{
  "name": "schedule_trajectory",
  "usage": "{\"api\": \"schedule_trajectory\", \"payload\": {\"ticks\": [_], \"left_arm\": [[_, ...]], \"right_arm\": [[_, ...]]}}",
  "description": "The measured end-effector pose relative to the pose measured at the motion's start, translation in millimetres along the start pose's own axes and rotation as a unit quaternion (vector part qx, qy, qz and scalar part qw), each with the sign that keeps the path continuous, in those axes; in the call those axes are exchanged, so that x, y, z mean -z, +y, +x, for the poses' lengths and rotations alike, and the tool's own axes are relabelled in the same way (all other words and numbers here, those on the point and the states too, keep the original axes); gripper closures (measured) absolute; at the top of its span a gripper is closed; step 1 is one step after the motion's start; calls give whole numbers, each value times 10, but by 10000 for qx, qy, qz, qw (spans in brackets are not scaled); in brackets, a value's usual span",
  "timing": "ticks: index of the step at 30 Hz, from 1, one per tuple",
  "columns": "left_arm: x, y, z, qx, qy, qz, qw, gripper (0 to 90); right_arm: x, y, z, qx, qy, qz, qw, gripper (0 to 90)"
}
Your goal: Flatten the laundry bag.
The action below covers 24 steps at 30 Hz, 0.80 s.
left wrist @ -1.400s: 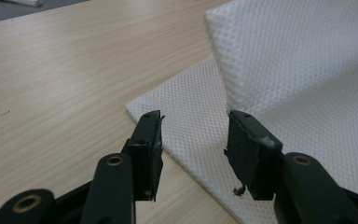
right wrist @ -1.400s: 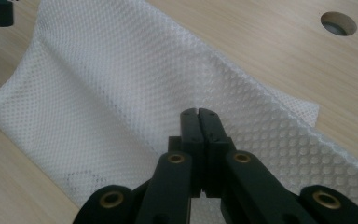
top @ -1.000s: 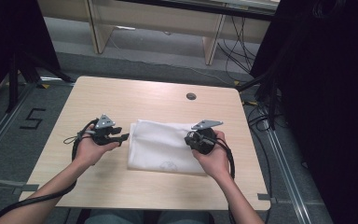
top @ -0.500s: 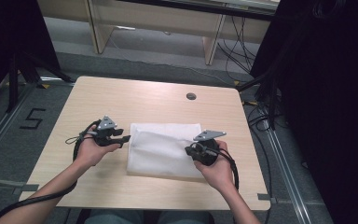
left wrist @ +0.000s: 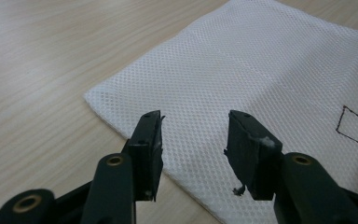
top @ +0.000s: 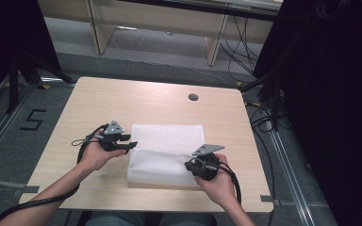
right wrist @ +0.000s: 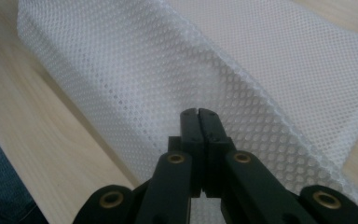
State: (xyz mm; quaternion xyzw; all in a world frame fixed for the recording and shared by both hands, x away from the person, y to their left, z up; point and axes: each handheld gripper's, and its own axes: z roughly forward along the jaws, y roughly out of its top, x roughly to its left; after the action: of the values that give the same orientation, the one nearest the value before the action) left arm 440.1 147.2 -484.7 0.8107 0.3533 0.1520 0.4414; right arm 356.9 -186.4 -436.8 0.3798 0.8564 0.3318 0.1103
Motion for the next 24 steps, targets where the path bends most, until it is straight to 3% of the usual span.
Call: {"api": "schedule_trajectory", "payload": {"ticks": [1, 3, 4, 5, 11, 13, 17, 18, 19, 20, 21, 24], "left_arm": [[-6, 3, -2, -51, -23, -10, 10000, 549], [-11, 4, -19, -62, -44, 23, 10000, 549], [-2, 7, -12, -174, -85, 131, 9997, 549], [-19, 2, -35, -171, -123, 104, 9997, 549], [-46, -5, -81, -171, -241, 175, 9994, 551], [-56, -8, -87, -300, -267, 204, 9990, 551], [-76, -18, -119, -282, -383, 322, 9984, 553], [-86, -19, -125, -356, -357, 292, 9983, 553], [-96, -27, -139, -285, -378, 279, 9985, 553], [-103, -26, -140, -379, -430, 308, 9979, 553], [-111, -31, -152, -370, -465, 341, 9977, 553], [-147, -59, -183, -409, -533, 399, 9969, 557]], "right_arm": [[1, -19, -2, 110, -15, 35, 9999, 900], [-22, -60, 23, 58, -10, -28, 10000, 900], [1, -67, 24, 91, 31, 134, 9999, 900], [-12, -96, 50, -15, 61, 97, 9999, 900], [-6, -138, 76, 54, 81, 176, 9998, 900], [12, -157, 89, 39, 115, 240, 9996, 900], [19, -208, 116, 80, 146, 214, 9996, 900], [34, -213, 126, 67, 172, 273, 9995, 900], [20, -233, 145, 30, 160, 190, 9997, 900], [43, -230, 142, 86, 181, 290, 9994, 900], [33, -247, 167, -6, 223, 209, 9995, 900], [69, -276, 198, 70, 256, 403, 9988, 900]]}}
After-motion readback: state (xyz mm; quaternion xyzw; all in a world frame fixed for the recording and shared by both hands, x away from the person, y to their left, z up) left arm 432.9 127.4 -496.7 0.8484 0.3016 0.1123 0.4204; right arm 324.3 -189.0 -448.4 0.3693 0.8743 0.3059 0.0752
